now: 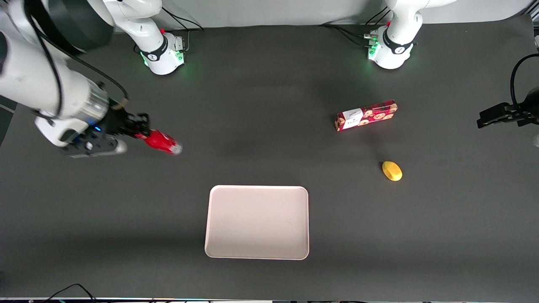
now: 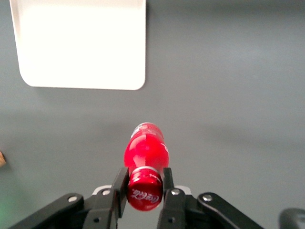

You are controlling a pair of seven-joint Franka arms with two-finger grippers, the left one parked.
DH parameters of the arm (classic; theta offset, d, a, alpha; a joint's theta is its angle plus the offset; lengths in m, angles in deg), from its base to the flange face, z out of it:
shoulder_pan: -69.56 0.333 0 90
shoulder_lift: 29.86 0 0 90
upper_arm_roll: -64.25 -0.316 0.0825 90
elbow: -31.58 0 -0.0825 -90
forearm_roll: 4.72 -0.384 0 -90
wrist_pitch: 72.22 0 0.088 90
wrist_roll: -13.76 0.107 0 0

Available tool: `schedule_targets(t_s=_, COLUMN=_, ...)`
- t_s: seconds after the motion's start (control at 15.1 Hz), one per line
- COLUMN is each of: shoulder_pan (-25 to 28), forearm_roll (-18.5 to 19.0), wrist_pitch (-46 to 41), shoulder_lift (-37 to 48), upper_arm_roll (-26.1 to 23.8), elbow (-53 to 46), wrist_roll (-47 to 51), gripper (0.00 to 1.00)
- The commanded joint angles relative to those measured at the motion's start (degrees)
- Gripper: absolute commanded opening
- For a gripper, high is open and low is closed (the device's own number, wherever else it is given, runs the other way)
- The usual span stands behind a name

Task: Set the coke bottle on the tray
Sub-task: 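Lift the held bottle and carry it toward the white tray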

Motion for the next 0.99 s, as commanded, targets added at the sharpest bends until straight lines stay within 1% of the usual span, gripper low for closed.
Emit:
schedule_targets(t_s=0.0, shoulder_pan=2.03, forearm_roll=0.78, wrist_pitch=8.13, shoulder_lift=-10.48, upper_arm_roll=-1.96, elbow=-4.90, wrist_roll=10.98, gripper=0.00)
schedule_targets(t_s=0.07, shoulder_pan=2.48, forearm_roll=1.75, wrist_pitch=10.51, shoulder_lift=-12.76, upper_arm_roll=-2.05, elbow=-4.90, wrist_roll=14.23, gripper=0.00)
schedule_targets(t_s=0.2, shoulder_pan=4.14, forearm_roll=7.09, wrist_pitch=15.34, shoulder_lift=-16.11, upper_arm_roll=-3.62, elbow=-4.55, wrist_roll=19.86, gripper=0.00)
schedule_targets(t_s=0.26, shoulder_pan=4.33, forearm_roll=9.03, wrist_pitch=17.19, shoulder_lift=-17.43, upper_arm_roll=-4.41, elbow=-3.68, wrist_roll=22.23, gripper=0.00)
schedule_targets(t_s=0.33, shoulder_pan=4.33, forearm_roll=10.18, wrist_pitch=19.38, shoulder_lift=-18.14, upper_arm_roll=-4.94, elbow=-2.62, wrist_roll=24.00, gripper=0.00)
schedule_targets(t_s=0.53, shoulder_pan=4.42, forearm_roll=11.60, wrist_pitch=25.89, shoulder_lift=-19.20, upper_arm_roll=-5.04, elbow=1.94, wrist_roll=26.11, gripper=0.00)
schedule_targets(t_s=0.66, shoulder_pan=4.42, forearm_roll=15.19, wrist_pitch=26.61, shoulder_lift=-19.55, upper_arm_roll=-5.04, elbow=2.75, wrist_roll=27.09, gripper=0.00)
schedule_targets(t_s=0.73, shoulder_pan=4.42, forearm_roll=15.99, wrist_pitch=26.70, shoulder_lift=-19.90, upper_arm_roll=-5.04, elbow=2.75, wrist_roll=27.18, gripper=0.00)
schedule_targets(t_s=0.86, shoulder_pan=4.42, forearm_roll=18.88, wrist_pitch=27.31, shoulder_lift=-21.13, upper_arm_roll=-5.04, elbow=2.66, wrist_roll=27.53, gripper=0.00)
schedule_targets(t_s=0.93, shoulder_pan=4.42, forearm_roll=19.07, wrist_pitch=28.53, shoulder_lift=-21.57, upper_arm_roll=-5.04, elbow=2.66, wrist_roll=29.27, gripper=0.00)
